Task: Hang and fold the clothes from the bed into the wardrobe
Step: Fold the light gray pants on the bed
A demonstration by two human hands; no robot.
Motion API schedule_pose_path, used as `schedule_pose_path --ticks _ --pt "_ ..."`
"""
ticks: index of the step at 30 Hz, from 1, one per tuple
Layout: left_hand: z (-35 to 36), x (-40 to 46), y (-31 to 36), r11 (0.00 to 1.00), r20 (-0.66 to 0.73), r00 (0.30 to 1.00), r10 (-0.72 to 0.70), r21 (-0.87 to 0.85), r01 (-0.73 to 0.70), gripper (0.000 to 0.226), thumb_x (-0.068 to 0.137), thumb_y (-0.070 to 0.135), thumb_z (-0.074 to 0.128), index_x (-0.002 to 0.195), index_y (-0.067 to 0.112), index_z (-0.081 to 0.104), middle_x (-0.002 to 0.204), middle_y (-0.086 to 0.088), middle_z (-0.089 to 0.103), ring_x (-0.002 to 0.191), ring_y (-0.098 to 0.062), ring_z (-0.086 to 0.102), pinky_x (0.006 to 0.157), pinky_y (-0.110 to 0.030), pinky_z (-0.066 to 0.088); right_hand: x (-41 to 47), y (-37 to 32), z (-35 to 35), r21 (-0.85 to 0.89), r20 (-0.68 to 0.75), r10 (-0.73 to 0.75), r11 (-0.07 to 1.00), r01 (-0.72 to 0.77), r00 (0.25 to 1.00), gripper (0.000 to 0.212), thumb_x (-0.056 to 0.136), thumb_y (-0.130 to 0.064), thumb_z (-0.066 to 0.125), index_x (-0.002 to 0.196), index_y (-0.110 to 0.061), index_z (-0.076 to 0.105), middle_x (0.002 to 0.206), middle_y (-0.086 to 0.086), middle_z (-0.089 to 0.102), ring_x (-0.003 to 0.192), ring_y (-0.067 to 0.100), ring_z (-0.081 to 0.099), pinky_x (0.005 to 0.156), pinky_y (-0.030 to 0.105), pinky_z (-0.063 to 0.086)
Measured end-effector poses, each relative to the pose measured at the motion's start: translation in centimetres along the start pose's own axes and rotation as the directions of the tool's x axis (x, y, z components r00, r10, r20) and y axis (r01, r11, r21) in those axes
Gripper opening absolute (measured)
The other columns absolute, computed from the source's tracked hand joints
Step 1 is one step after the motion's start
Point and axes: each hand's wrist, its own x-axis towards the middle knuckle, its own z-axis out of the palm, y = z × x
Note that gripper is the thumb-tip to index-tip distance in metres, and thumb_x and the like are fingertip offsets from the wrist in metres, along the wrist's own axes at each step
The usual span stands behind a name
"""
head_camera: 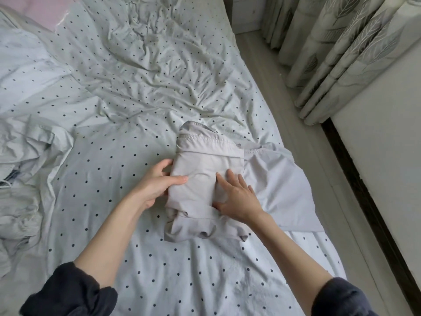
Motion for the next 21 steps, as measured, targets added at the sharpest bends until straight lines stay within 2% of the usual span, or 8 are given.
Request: schedule_pose_path --ticks 2,7,10,12,15,18,20,21 --pt "-1.5 -1.5 1.0 1.000 -0.028 1.000 0.008 0.006 -0.008 0.041 0.081 -0.001 0.067 0.110 0.021 0.050 0.091 -0.004 0.066 0.075 -0.011 0.062 0.061 -0.025 0.048 -0.4 -2.0 -0.3 0.055 0.008 -0.045 0.998 0.044 0.999 0.079 0.088 -0.028 0.059 0.150 -0.026 0.011 0.159 -0.001 0.000 0.145 0.022 0.007 0.115 0.037 0.019" --pt "-7.4 -4.8 2.4 1.000 -0.104 0.994 0.019 0.015 -0.018 0.035 0.080 0.000 0.068 0.102 0.024 0.055 0.092 -0.002 0.065 0.084 -0.016 0.061 0.076 -0.030 0.046 -0.9 -8.1 -0.5 0.197 0.077 -0.145 0.972 0.128 0.986 0.081 0.089 -0.024 0.059 0.151 -0.024 0.008 0.160 0.002 -0.003 0.146 0.021 0.010 0.113 0.027 0.014" --pt "-11.1 -6.5 2.9 0.997 -0.187 0.981 0.062 0.054 -0.052 0.048 0.077 0.002 0.072 0.118 0.019 0.054 0.093 0.000 0.065 0.086 -0.014 0.062 0.080 -0.031 0.046 -0.3 -12.1 0.6 0.312 0.101 -0.194 0.937 0.154 0.976 0.083 0.089 -0.021 0.061 0.152 -0.022 0.007 0.159 0.003 -0.005 0.147 0.021 0.006 0.117 0.028 0.011" --pt "-14.1 -7.8 3.1 0.993 -0.278 0.953 0.116 0.055 -0.105 0.062 0.070 0.008 0.078 0.124 0.018 0.051 0.094 0.001 0.064 0.082 -0.008 0.063 0.073 -0.023 0.049 0.1 -15.4 2.1 0.414 0.102 -0.250 0.891 0.187 0.963 0.083 0.089 -0.017 0.060 0.152 -0.021 0.007 0.159 0.004 -0.006 0.147 0.020 0.003 0.117 0.028 0.009" --pt "-15.6 -8.6 3.1 0.978 -0.403 0.895 0.191 0.151 -0.141 0.059 0.075 0.000 0.073 0.126 0.017 0.049 0.098 -0.005 0.062 0.072 -0.007 0.061 0.057 -0.010 0.047 0.7 -18.1 3.7 0.534 0.094 -0.303 0.819 0.209 0.948 0.075 0.089 -0.011 0.056 0.151 -0.019 0.014 0.159 0.006 0.003 0.145 0.015 0.010 0.107 0.015 0.014" --pt "-14.7 -8.0 1.7 0.962 -0.412 0.891 0.190 0.261 -0.084 0.053 0.075 0.000 0.073 0.123 0.006 0.051 0.090 -0.005 0.062 0.073 -0.013 0.057 0.061 -0.016 0.049 1.7 -18.0 4.5 0.766 0.137 -0.244 0.641 0.053 0.960 0.060 0.093 -0.010 0.052 0.148 -0.020 0.029 0.156 0.003 0.022 0.139 0.015 0.027 0.102 0.019 0.027" --pt "-13.3 -7.2 0.9 0.948 -0.400 0.896 0.194 0.311 -0.066 0.054 0.059 0.025 0.077 0.108 0.019 0.054 0.089 -0.005 0.065 0.083 -0.025 0.063 0.077 -0.035 0.054 2.1 -16.4 4.6 0.882 0.197 -0.184 0.462 -0.092 0.963 0.052 0.095 -0.015 0.050 0.144 -0.028 0.036 0.147 -0.007 0.035 0.134 0.012 0.034 0.106 0.034 0.033" --pt "-12.4 -6.7 1.0 0.932 -0.404 0.893 0.201 0.360 -0.046 0.056 0.054 0.034 0.074 0.105 0.024 0.053 0.094 -0.005 0.067 0.088 -0.027 0.064 0.081 -0.039 0.053 2.3 -15.6 4.4 0.909 0.204 -0.169 0.399 -0.122 0.964 0.048 0.097 -0.017 0.048 0.142 -0.029 0.039 0.142 -0.010 0.039 0.132 0.012 0.036 0.105 0.041 0.035"
